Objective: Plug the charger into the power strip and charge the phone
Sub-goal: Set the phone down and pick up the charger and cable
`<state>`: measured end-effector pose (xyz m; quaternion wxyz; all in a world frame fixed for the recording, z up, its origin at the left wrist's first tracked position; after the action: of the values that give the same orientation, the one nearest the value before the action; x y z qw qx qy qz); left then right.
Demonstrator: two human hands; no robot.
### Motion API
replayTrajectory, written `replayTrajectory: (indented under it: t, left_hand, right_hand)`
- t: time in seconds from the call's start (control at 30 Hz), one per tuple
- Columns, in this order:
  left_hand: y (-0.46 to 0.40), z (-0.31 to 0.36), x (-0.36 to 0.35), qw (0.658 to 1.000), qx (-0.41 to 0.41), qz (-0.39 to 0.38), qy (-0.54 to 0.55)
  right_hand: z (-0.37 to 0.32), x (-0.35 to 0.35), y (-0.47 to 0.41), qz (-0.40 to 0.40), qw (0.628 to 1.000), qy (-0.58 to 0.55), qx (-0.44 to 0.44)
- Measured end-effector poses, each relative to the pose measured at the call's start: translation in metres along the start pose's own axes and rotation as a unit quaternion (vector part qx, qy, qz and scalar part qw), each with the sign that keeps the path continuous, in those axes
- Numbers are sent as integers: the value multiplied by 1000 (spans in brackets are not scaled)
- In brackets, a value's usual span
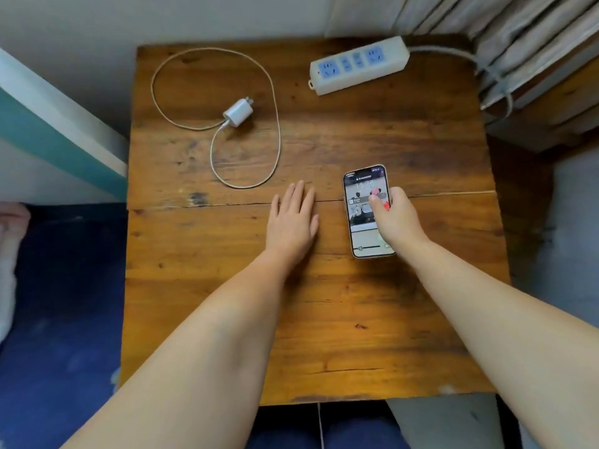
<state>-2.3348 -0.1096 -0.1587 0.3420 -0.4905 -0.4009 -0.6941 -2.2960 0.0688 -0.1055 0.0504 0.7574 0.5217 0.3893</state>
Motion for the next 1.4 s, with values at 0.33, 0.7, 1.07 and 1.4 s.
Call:
replayTrajectory:
  t: [0.33, 0.7, 1.07, 1.4]
  left_hand:
    - [3, -3, -24, 999, 0, 30, -28]
    - [5, 1, -17, 999, -1, -22, -41]
    - [-30, -47, 63, 990, 26, 129, 44]
    - [-109, -195, 101, 983, 142, 113, -14]
  right_hand:
    - [18, -2, -14, -3, 997, 71, 16]
    - [2, 20, -37, -90, 863, 492, 75]
    - [-166, -33, -105, -69, 811, 554, 175]
    - [-194, -159, -123, -158, 783, 385, 463]
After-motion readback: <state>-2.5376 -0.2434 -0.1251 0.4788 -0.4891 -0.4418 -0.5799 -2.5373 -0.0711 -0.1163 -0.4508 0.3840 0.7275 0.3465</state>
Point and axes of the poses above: each hand's wrist, its own y-axis away from the middle knuckle, its own x-axis out of the back of the hand, z = x × y, the point moved 2 cm from there along -y, towards the middle knuckle, and after that the axes turned 6 degrees about -y, right-handed, at the moved point
